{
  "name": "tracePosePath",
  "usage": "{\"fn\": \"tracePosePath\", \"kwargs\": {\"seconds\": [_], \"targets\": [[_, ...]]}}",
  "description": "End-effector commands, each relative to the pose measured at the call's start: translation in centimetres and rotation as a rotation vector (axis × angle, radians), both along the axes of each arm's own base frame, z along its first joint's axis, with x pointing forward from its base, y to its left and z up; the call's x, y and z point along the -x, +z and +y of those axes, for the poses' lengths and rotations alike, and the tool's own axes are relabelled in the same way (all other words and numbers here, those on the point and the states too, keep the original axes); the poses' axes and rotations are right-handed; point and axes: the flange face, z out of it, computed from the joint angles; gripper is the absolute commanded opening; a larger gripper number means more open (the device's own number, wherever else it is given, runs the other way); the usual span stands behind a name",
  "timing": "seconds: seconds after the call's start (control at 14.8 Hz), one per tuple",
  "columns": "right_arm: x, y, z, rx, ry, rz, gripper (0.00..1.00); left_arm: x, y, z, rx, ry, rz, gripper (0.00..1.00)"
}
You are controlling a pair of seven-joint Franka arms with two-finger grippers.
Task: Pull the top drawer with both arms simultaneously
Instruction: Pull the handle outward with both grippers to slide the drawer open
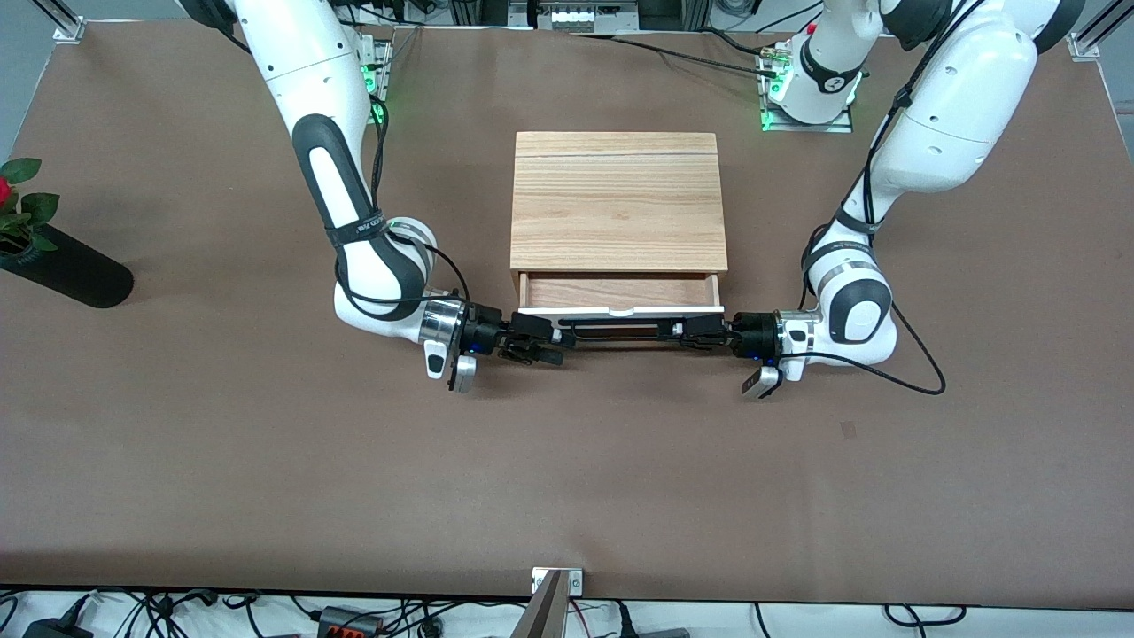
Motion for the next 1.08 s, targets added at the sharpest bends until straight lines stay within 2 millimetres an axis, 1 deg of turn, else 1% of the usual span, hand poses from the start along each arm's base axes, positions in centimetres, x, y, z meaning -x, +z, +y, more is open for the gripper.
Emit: {"fn": "tracePosePath", "kwargs": {"seconds": [0.0,0.14,0.34,0.41,0.61,0.74,0.81,0.88,1.02], "targets": [[-0.6,0.6,-1.0,0.011,-0.040,0.002,1.00,-1.9,1.8,0.3,0.008,0.016,0.010,0.01],[-0.9,0.6,-1.6,0.016,-0.051,0.002,1.00,-2.3,2.0,0.3,0.009,0.017,0.017,0.01],[-1.1,0.8,-1.8,0.010,-0.060,0.013,1.00,-3.1,1.5,0.3,0.012,0.020,0.010,0.01],[-1.1,0.9,-1.7,0.007,-0.062,0.033,0.98,-3.3,1.5,0.2,0.012,0.020,0.007,0.01],[-1.5,1.3,-1.7,0.000,-0.067,0.035,0.98,-4.1,2.1,0.2,0.016,0.022,0.006,0.01],[-1.9,1.3,-2.5,0.001,-0.078,0.034,0.99,-4.3,1.9,0.2,0.018,0.024,0.006,0.01],[-2.0,1.8,-2.5,-0.002,-0.079,0.027,0.99,-4.6,2.1,0.2,0.018,0.024,0.000,0.01],[-2.1,2.3,-2.9,0.003,-0.090,0.024,1.00,-4.5,1.9,0.2,0.019,0.025,0.002,0.15],[-2.6,3.5,-3.8,0.050,-0.164,0.035,1.00,-4.5,1.9,0.3,0.019,0.026,-0.009,1.00]]}}
